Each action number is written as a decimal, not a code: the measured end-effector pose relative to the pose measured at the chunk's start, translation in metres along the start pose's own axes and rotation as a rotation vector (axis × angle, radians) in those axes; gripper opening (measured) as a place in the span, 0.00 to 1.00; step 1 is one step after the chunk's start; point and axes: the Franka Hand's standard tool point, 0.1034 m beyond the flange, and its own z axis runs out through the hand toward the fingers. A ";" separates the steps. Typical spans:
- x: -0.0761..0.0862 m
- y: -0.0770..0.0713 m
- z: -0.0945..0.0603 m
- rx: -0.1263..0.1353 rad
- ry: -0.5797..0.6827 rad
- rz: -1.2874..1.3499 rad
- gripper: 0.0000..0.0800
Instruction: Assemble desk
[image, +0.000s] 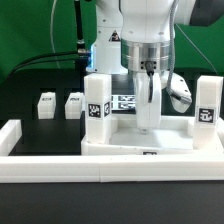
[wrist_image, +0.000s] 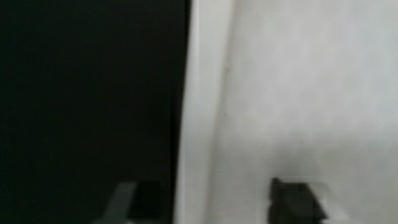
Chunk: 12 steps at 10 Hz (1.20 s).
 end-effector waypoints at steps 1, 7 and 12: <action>0.001 -0.001 0.000 0.003 0.001 0.000 0.10; 0.001 -0.004 -0.002 0.017 0.003 -0.009 0.09; 0.015 0.001 -0.006 0.017 0.002 -0.133 0.09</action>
Offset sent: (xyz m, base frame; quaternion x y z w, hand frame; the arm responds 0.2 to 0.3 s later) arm 0.0000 0.0000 0.0000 0.0000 0.0000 0.0000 1.0000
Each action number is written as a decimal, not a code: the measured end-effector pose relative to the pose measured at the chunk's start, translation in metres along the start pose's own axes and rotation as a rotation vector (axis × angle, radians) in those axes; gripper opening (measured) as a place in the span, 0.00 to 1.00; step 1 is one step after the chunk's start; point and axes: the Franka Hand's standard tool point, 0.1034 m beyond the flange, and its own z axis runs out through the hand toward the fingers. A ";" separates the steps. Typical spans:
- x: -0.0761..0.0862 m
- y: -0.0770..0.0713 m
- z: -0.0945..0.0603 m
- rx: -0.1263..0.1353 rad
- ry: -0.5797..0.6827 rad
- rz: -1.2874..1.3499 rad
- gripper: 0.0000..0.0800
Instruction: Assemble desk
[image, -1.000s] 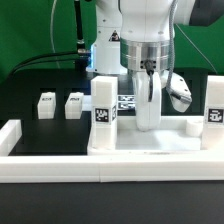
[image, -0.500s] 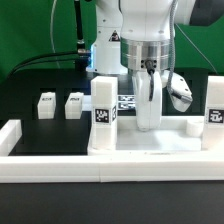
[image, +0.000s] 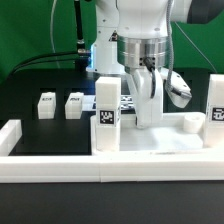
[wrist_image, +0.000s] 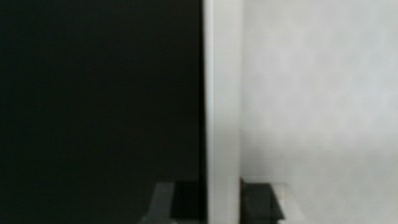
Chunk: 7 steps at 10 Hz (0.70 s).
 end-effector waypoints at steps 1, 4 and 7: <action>0.009 0.004 0.001 0.003 0.009 -0.052 0.09; 0.015 0.006 0.004 0.021 0.028 -0.171 0.09; 0.021 0.010 0.006 0.006 0.031 -0.341 0.09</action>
Offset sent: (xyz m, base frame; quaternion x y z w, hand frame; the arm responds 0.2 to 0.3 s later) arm 0.0000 0.0000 0.0000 0.0000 0.0000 -0.1938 0.9810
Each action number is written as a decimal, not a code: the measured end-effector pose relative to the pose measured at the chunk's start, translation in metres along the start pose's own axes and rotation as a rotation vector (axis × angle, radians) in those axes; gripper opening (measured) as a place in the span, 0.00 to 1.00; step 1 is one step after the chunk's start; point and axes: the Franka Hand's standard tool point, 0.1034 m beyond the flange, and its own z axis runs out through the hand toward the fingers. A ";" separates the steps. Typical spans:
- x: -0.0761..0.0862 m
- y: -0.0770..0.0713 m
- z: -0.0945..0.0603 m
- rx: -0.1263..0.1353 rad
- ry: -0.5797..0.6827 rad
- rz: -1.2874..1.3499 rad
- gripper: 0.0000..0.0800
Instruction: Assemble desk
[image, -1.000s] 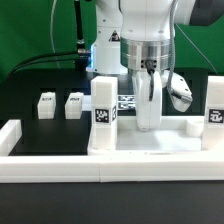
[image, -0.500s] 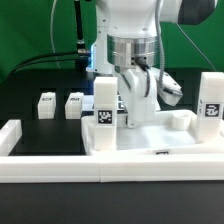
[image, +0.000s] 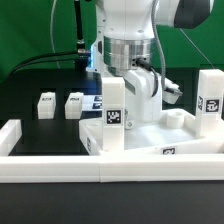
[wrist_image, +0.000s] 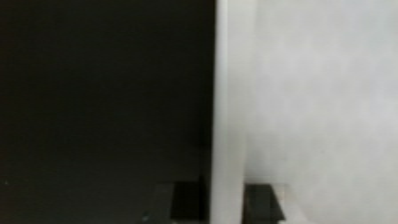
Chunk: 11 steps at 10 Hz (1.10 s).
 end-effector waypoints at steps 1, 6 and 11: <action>0.007 0.006 -0.001 -0.016 -0.006 -0.061 0.09; 0.028 0.008 -0.008 -0.052 0.016 -0.597 0.09; 0.026 0.001 -0.009 -0.061 0.018 -0.930 0.09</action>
Offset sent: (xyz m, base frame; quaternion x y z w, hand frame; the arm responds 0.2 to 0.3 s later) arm 0.0207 -0.0149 0.0118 -0.0438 0.0345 -0.3532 0.9339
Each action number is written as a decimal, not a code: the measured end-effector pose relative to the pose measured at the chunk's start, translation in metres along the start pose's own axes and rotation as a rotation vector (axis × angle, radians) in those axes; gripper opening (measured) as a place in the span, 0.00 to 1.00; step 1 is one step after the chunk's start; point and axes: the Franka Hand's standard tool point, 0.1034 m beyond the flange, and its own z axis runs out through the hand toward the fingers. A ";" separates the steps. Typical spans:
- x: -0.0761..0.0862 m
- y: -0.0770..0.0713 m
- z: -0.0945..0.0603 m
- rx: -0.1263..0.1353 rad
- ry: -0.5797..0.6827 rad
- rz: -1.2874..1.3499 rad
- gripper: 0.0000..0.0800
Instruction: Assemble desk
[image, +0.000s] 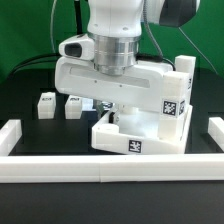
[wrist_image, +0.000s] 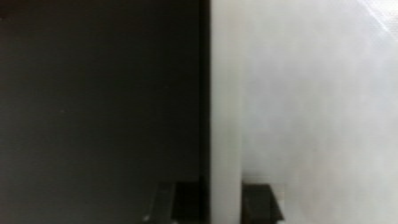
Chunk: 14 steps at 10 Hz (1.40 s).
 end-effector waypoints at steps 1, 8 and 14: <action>0.004 -0.010 -0.001 -0.003 0.007 -0.056 0.09; 0.010 -0.010 0.001 -0.027 0.007 -0.518 0.09; 0.019 -0.010 -0.001 -0.071 0.017 -0.844 0.09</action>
Offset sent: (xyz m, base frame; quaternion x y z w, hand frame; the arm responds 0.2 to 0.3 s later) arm 0.0000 0.0000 0.0000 0.0000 0.0000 -0.1938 0.9810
